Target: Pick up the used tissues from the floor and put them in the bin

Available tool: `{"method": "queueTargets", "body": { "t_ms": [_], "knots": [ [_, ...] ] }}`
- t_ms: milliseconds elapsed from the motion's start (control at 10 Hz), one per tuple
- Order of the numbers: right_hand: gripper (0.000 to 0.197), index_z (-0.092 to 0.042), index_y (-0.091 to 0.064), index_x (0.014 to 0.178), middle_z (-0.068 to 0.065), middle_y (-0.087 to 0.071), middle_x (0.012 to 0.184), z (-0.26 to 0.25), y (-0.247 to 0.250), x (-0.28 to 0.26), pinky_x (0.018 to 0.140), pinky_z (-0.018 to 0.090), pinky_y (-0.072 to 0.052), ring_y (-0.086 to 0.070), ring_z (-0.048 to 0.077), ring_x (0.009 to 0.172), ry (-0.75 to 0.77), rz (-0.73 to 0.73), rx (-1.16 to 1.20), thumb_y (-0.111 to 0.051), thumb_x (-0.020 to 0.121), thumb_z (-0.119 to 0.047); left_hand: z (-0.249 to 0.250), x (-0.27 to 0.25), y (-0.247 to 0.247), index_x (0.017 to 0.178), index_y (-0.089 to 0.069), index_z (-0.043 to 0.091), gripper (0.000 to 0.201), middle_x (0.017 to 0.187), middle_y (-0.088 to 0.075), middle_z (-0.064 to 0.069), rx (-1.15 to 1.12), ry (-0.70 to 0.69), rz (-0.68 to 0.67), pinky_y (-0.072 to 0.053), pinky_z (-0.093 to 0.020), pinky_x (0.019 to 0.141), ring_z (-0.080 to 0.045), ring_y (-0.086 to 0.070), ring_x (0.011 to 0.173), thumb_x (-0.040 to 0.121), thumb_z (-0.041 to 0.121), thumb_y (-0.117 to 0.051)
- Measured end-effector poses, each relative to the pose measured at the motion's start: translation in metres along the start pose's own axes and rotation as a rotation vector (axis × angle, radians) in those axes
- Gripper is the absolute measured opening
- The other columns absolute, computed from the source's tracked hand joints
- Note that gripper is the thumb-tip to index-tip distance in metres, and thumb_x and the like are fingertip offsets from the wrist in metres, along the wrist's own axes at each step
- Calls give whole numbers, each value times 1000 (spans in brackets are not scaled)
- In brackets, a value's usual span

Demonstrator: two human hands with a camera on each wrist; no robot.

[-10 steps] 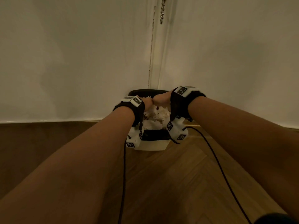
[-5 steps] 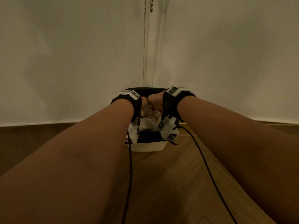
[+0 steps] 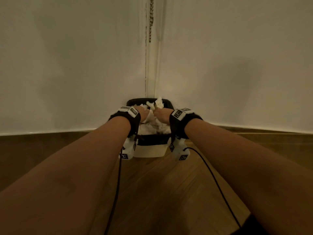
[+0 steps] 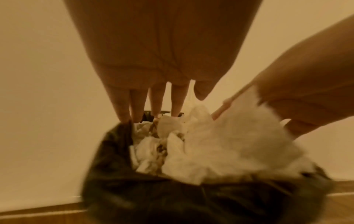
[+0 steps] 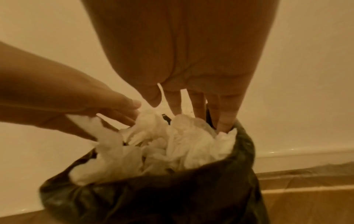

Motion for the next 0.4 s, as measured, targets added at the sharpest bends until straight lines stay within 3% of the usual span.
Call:
{"method": "queueTargets", "body": {
  "t_ms": [100,200,300,400],
  "knots": [
    [44,-7,-39,140,15,-38,146,4,3,-28,106,36,-36,-42,31,129,30,15,-127,-29,101,-25,-10,-24,16,113,-59,3,39,115,-60,-18,-52,-81,155,-42,-31,78,-30,-57,98,100,27,-31],
    [27,-8,-58,88,15,-61,104,12,9,-43,68,27,-44,-56,25,82,44,131,-169,-36,98,-21,-24,-39,23,78,-57,9,32,77,-56,-9,-68,-87,254,-36,-26,56,-22,-49,63,96,29,-38],
    [34,-13,-39,59,5,-47,64,24,8,-52,47,25,-29,-42,17,54,-2,212,-154,-42,93,-18,-27,-54,23,57,-48,13,38,58,-47,-4,-116,-81,245,-33,-25,48,-19,-44,52,93,28,-44],
    [25,-9,-50,71,6,-53,74,36,4,-42,59,27,-40,-52,21,67,-10,151,-155,-49,92,-23,-23,-51,9,67,-65,14,38,60,-58,1,-223,-109,158,-48,-25,59,-17,-57,57,94,29,-43]
  ]
}}
Point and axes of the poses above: each hand's wrist, its own x-axis towards the middle knuckle, its own y-axis out of the back of the hand, z = x × y, the point moved 6 cm from there along x, towards the middle knuckle
